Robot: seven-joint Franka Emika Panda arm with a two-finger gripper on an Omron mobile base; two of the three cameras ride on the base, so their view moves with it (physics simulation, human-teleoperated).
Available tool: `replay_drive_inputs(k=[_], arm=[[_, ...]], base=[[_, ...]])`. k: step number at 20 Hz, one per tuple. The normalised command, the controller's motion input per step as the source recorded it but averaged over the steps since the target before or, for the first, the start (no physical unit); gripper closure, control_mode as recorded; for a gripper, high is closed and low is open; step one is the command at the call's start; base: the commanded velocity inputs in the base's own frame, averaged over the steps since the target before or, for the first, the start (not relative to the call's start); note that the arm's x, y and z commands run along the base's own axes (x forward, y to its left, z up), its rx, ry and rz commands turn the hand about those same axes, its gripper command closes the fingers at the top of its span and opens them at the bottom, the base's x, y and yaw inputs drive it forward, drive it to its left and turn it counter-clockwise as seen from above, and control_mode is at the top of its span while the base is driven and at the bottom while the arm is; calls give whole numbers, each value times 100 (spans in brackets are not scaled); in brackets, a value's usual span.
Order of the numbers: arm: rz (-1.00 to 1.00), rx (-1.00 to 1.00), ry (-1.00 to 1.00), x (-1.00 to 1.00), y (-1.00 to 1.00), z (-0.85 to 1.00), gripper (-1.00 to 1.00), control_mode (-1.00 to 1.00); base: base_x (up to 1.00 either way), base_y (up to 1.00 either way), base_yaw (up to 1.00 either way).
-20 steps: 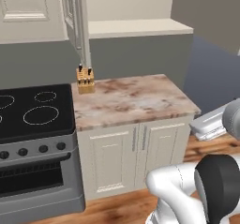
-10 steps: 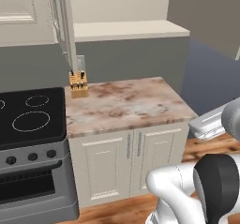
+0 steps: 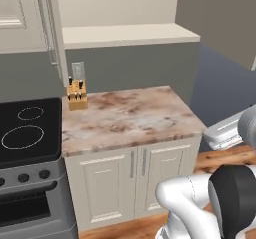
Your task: Close all open cabinet doors.
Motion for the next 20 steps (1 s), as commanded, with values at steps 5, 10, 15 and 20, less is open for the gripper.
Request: replay_drive_inputs(k=[5,10,15,20], arm=[[0,0,0,0,0,0,-100,100],[0,0,0,0,0,0,-100,100],[0,0,0,0,0,0,-100,100],[0,0,0,0,0,0,-100,100]], base=[[50,-21,0],[46,-14,0],[51,-15,0],[52,-10,0]])
